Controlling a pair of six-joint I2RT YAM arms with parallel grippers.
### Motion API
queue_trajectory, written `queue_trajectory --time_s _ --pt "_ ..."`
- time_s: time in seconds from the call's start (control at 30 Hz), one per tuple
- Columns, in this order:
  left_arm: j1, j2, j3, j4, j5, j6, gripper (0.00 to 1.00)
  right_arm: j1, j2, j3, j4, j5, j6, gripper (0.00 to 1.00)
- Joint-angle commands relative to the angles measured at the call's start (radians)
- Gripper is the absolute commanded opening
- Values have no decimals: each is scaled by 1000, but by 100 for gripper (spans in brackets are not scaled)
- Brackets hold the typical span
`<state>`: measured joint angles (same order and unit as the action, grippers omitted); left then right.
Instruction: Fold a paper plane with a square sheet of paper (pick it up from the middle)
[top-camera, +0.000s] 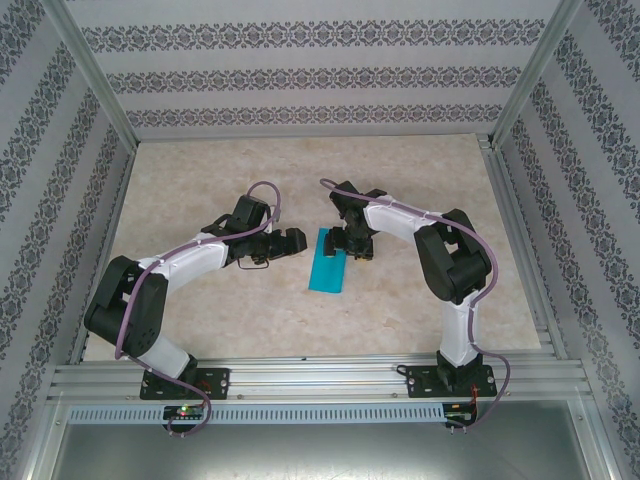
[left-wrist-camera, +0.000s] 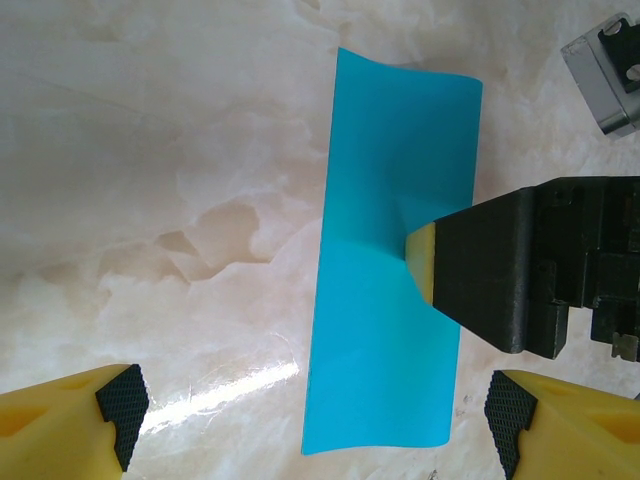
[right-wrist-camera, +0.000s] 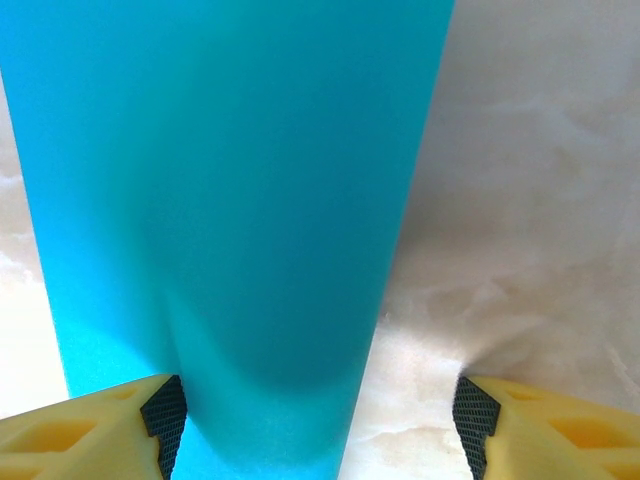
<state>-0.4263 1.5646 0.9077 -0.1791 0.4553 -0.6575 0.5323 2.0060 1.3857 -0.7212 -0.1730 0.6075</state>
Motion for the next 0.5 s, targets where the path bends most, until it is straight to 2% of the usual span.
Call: queue_trajectory --time_s 0.0,0.2,0.47 --pt "-14 13 20 -17 8 20 90 -10 48 -22 17 17 32 75" --pt "-14 15 22 -19 9 22 90 -14 52 -34 24 18 55 74" --pt "-14 25 27 -13 24 25 87 -8 64 -24 5 26 12 74"
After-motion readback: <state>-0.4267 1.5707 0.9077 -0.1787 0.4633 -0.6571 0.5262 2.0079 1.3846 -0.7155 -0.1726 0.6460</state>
